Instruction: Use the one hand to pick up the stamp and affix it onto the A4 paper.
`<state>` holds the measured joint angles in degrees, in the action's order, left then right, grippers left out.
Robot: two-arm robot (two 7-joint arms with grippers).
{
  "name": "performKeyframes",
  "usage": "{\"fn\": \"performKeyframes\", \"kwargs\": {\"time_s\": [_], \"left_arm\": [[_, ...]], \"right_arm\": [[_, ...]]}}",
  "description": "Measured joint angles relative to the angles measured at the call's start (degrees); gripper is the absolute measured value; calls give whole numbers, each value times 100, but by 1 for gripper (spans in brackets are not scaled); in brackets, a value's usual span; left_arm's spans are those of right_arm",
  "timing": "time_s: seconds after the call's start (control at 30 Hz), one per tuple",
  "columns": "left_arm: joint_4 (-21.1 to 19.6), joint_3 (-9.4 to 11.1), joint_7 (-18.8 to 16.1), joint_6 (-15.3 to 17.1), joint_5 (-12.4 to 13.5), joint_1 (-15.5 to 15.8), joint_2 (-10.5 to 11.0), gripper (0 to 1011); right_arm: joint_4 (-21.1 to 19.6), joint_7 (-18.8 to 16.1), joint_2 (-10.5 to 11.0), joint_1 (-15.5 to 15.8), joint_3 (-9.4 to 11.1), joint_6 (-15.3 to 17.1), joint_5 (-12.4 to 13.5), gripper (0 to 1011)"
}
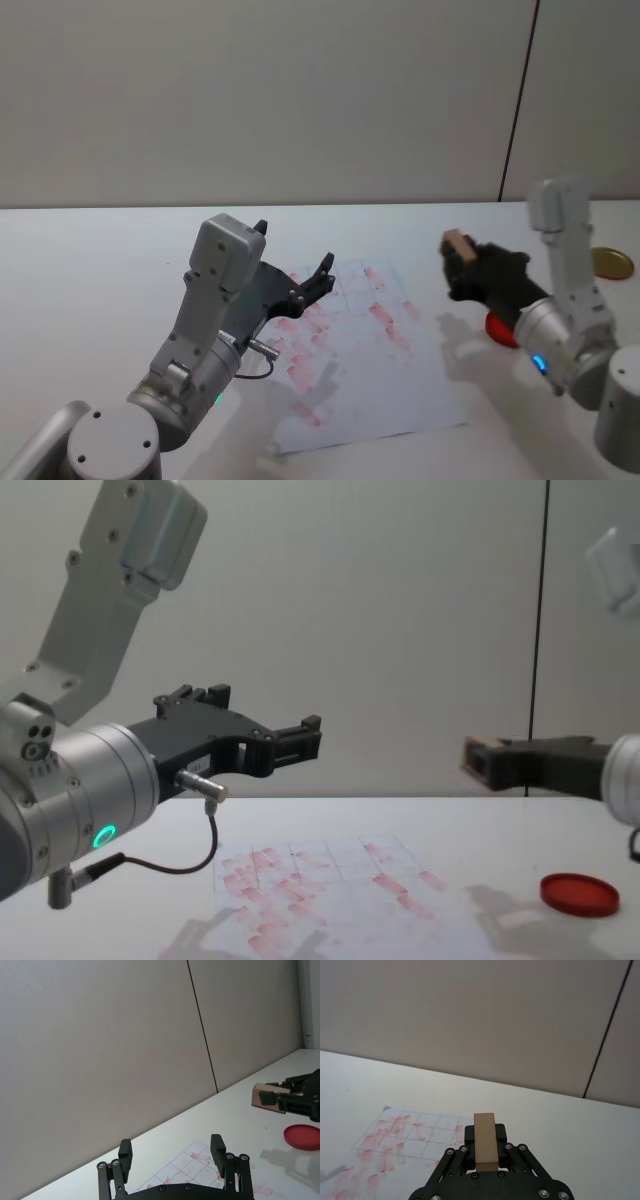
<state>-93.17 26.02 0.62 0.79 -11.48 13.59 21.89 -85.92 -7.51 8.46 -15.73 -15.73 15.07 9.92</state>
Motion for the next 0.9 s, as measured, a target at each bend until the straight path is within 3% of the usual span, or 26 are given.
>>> {"fn": "performKeyframes", "kwargs": {"time_s": [0.47,0.9], "left_arm": [[0,0,0,0,0,0,0,993],[0,0,0,0,0,0,0,993]], "right_arm": [[200,-445,-209,6,-352,478,-357,218],[513,-600,-287,47,-546,708,-662,218]]}}
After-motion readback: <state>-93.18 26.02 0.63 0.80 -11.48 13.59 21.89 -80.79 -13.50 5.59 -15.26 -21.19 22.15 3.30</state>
